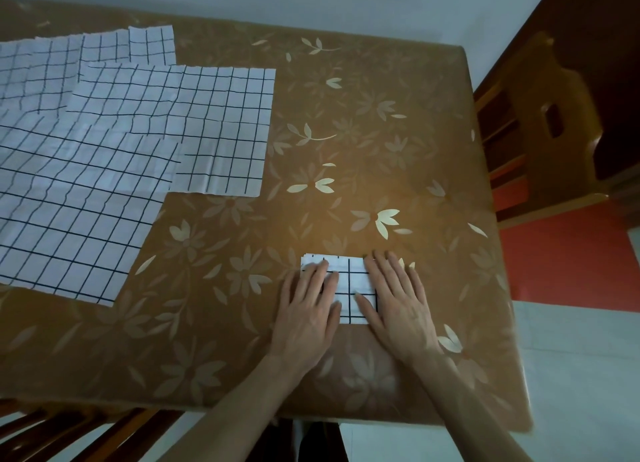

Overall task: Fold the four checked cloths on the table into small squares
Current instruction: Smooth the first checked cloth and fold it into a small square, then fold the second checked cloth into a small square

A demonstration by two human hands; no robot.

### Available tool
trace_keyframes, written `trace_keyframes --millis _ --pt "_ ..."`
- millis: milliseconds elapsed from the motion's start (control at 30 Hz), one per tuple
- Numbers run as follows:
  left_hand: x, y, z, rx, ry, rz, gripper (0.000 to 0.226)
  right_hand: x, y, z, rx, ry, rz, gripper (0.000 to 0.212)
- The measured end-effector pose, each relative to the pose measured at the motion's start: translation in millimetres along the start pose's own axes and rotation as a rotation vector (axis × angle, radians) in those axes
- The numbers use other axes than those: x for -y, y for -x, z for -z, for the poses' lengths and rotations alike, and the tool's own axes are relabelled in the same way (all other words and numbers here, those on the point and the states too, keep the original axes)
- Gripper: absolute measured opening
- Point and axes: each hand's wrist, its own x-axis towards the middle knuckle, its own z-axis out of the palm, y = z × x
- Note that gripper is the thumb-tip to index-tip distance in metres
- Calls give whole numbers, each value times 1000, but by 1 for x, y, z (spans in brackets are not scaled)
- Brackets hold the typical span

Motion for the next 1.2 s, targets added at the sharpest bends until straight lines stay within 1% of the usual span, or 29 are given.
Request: trace_keyframes --millis 133,400,567,633,733,833,933,1033,1200 --pt "8 3 0 13 17 17 51 7 0 -5 -1 -22 44 66" --pt "5 0 11 25 57 29 49 8 -3 0 13 -30 31 66" --pt "-2 5 41 24 64 41 57 19 -5 30 -24 -90 19 64" --pt "-1 9 58 44 66 74 59 27 -5 44 -28 -119 10 65" --pt "5 16 90 38 61 124 59 48 -4 66 -24 -131 52 65" --pt "13 23 133 -42 62 172 54 77 -4 92 -74 -150 79 60" --pt "25 30 178 -135 65 192 58 110 -5 118 -150 -148 101 60" --pt "46 40 214 -219 41 185 53 146 -10 139 -199 -126 129 60" --pt "97 62 262 -344 14 150 42 204 -17 161 -303 -92 117 58"
